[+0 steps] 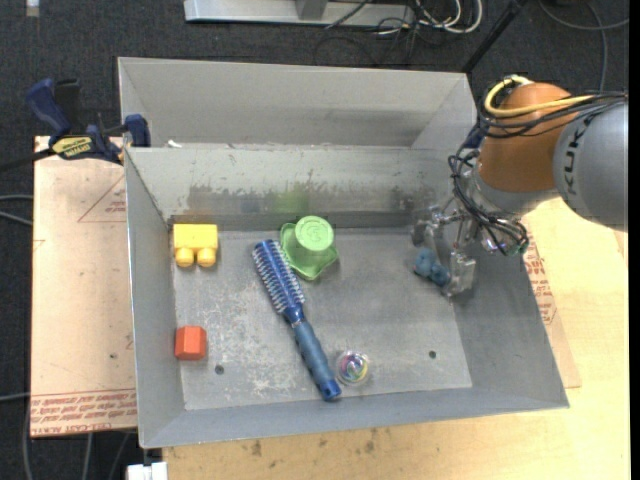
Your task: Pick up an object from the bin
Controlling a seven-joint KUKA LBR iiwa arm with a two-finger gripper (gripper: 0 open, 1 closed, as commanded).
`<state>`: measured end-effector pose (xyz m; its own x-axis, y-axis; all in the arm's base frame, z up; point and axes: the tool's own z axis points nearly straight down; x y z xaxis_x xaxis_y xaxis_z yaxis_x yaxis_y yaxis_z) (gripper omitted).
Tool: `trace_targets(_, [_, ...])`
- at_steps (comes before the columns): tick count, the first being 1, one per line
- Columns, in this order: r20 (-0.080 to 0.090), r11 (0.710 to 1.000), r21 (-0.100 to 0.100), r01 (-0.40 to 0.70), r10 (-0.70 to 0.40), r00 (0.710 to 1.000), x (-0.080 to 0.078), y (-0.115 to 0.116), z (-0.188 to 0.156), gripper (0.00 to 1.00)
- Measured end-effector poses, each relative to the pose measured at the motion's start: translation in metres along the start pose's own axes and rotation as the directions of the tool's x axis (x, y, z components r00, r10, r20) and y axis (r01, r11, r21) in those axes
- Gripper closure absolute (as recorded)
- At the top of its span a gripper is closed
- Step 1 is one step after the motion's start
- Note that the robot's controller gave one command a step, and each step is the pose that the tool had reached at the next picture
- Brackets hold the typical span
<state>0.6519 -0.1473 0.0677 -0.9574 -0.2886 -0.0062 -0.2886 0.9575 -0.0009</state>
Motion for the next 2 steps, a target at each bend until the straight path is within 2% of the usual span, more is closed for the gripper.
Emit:
trace_targets(1, [-0.001, 1.000, -0.001, -0.001, 0.001, 1.000, 0.001, 0.000, -0.003, 1.00])
trace_targets(2, [0.006, 0.999, 0.005, 0.050, -0.051, 0.999, 0.004, 0.015, -0.181, 1.00])
